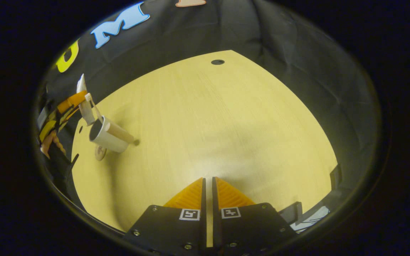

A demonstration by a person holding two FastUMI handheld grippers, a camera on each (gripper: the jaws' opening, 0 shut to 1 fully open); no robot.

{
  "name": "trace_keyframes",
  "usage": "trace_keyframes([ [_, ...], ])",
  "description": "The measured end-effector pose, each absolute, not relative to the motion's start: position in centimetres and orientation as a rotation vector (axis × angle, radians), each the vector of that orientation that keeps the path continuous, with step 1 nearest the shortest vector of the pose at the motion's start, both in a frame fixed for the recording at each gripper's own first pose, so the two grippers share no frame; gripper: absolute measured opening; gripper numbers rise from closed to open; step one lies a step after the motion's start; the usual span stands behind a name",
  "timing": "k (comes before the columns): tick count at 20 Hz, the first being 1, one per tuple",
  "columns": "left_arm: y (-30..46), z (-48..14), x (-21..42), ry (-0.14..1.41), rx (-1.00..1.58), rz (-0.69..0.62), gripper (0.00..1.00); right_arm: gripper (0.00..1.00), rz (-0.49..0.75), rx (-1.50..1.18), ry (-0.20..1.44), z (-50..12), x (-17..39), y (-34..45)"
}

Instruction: Put the toothbrush and toothpaste on the desktop into the cup, then pick up the cup and place it on the coaster on the desktop.

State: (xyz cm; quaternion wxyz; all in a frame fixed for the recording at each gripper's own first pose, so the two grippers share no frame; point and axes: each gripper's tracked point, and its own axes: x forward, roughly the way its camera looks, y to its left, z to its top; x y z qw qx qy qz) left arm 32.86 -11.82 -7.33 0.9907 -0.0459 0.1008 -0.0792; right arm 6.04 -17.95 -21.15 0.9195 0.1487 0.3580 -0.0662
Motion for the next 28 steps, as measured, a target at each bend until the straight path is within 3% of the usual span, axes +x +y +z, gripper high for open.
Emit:
trace_keyframes([
  [5,-12.2,-9.4,32.2,0.222,-0.102,-0.139,0.22,0.07,-0.135,0.305,0.751,-21.7,5.9,-18.4],
  [9,-12.0,-10.2,30.8,0.234,-0.082,-0.123,0.29,0.07,-0.128,0.303,0.748,-21.5,6.0,-18.3],
  [10,-12.0,-10.1,30.4,0.226,-0.085,-0.123,0.43,0.07,-0.123,0.303,0.745,-21.5,6.1,-18.1],
  [12,-11.9,-10.3,29.8,0.232,-0.084,-0.116,0.58,0.07,-0.113,0.301,0.742,-21.3,6.3,-17.7],
  [18,-10.5,-8.6,27.4,0.202,-0.053,-0.095,0.59,0.07,-0.041,0.268,0.725,-20.2,6.7,-15.5],
  [19,-10.1,-8.5,26.7,0.205,-0.061,-0.094,0.53,0.07,-0.027,0.253,0.721,-19.9,6.9,-15.1],
  [21,-9.4,-7.8,25.1,0.195,-0.083,-0.095,0.59,0.07,0.003,0.234,0.716,-19.3,7.4,-14.1],
  [24,-8.1,-7.0,22.6,0.184,-0.12,-0.095,0.55,0.07,0.035,0.221,0.708,-18.8,8.2,-12.9],
  [25,-7.5,-6.7,21.8,0.181,-0.124,-0.087,0.59,0.07,0.046,0.218,0.707,-18.7,8.4,-12.5],
  [28,-5.8,-6.0,19.7,0.177,-0.132,-0.076,0.55,0.07,0.082,0.186,0.701,-18.3,8.8,-11.2],
])
